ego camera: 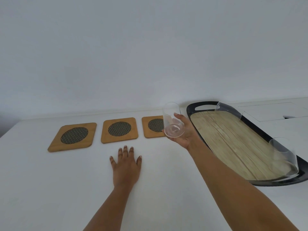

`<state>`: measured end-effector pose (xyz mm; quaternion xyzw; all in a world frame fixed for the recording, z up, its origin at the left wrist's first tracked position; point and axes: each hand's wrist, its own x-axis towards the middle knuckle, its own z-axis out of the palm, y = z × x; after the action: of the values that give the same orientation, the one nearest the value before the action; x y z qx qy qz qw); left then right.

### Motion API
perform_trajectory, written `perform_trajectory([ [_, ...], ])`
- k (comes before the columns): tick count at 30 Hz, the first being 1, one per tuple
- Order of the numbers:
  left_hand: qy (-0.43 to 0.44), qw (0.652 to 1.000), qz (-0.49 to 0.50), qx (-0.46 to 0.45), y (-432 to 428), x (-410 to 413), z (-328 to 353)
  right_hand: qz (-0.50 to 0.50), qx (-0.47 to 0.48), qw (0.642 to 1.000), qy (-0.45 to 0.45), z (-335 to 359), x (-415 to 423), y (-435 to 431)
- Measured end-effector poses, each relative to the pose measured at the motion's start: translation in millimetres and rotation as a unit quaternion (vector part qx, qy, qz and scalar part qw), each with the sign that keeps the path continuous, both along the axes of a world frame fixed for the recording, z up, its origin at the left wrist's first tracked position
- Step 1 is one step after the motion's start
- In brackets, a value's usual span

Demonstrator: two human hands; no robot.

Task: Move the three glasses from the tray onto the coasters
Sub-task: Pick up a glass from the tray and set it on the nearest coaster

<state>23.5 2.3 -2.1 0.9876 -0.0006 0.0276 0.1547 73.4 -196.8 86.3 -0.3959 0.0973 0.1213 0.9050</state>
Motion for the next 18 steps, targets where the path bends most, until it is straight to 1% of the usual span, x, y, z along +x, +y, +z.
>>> perform_trajectory([
  [2, 0.001, 1.000, 0.000, -0.002, 0, 1, 0, -0.006, -0.043, 0.999, 0.011, 9, 3, 3],
  [6, 0.002, 1.000, 0.000, 0.000, 0, 0, 0, -0.037, -0.092, 0.995, 0.025, 17, 12, 8],
  [10, 0.001, 1.000, -0.002, 0.001, 0, 0, 0, -0.034, -0.094, 0.994, 0.054, 17, 32, 10],
  [11, -0.002, 1.000, -0.002, -0.001, -1, 0, 0, -0.046, -0.113, 0.990, 0.067, 19, 38, 10],
  [12, -0.005, 1.000, -0.002, -0.002, -1, 0, 0, -0.067, -0.160, 0.981, 0.082, 19, 44, 11],
  [13, -0.005, 1.000, -0.002, -0.001, -1, 0, 0, -0.093, -0.231, 0.964, 0.090, 20, 49, 11],
  [14, -0.004, 1.000, -0.001, 0.002, -1, 0, 0, -0.120, -0.307, 0.940, 0.087, 20, 54, 11],
  [16, -0.003, 1.000, -0.002, 0.005, -1, 0, 1, -0.167, -0.441, 0.880, 0.047, 22, 62, 15],
  [18, -0.001, 1.000, -0.002, 0.005, -1, 0, 0, -0.184, -0.537, 0.823, -0.001, 27, 67, 19],
])
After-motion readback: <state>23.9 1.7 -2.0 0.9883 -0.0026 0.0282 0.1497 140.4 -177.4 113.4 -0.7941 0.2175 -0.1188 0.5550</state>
